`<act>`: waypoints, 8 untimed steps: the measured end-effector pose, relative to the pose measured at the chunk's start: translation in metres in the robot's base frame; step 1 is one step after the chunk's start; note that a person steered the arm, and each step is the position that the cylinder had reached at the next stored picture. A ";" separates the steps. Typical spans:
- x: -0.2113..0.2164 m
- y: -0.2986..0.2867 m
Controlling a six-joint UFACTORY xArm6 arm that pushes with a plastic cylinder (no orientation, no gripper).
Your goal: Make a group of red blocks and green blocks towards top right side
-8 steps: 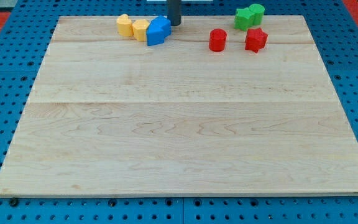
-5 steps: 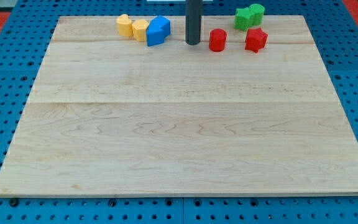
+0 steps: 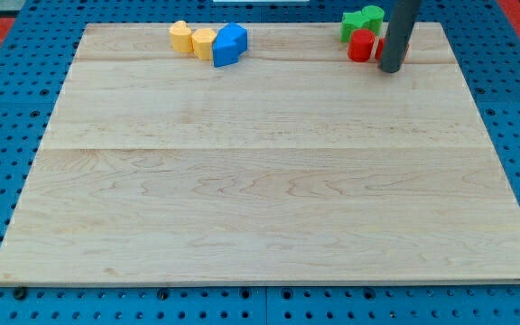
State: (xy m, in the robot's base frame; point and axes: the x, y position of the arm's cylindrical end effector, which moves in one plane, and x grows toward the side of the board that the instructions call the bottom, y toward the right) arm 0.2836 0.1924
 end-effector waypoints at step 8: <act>-0.037 0.005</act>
